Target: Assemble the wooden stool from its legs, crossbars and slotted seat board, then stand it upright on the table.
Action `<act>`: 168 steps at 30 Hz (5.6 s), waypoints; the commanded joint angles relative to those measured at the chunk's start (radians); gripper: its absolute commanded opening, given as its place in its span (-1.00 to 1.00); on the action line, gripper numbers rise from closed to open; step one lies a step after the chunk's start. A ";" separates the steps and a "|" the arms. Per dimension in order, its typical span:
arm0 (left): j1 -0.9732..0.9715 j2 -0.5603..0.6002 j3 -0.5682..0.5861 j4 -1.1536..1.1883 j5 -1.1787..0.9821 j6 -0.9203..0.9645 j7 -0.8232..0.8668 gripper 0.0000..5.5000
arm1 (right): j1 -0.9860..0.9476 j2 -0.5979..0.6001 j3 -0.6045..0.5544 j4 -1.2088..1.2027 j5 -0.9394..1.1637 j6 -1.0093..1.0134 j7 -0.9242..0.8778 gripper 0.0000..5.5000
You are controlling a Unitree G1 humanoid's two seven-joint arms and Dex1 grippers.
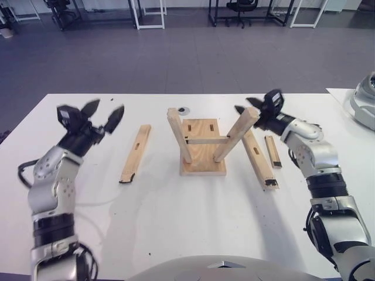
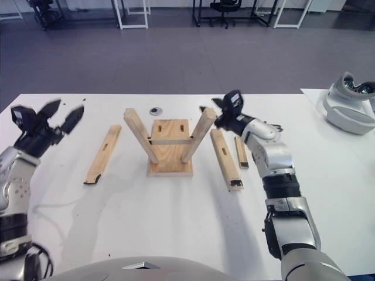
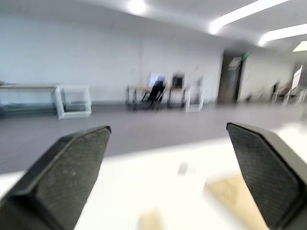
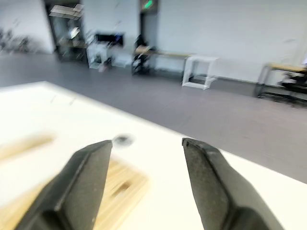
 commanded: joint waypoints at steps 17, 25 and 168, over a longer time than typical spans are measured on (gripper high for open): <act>0.231 0.209 -0.436 -0.145 0.386 -0.132 -0.268 0.63 | -0.067 -0.049 0.141 0.293 -0.310 -0.156 -0.075 0.00; 0.167 0.177 -0.506 -0.090 0.474 -0.160 -0.223 0.63 | -0.022 -0.039 0.292 0.428 -0.560 -0.441 -0.048 0.00; -0.468 -0.286 -0.117 -0.342 -0.741 0.399 0.529 -0.85 | -0.090 0.187 0.176 -0.536 -0.377 -0.303 -0.154 -0.28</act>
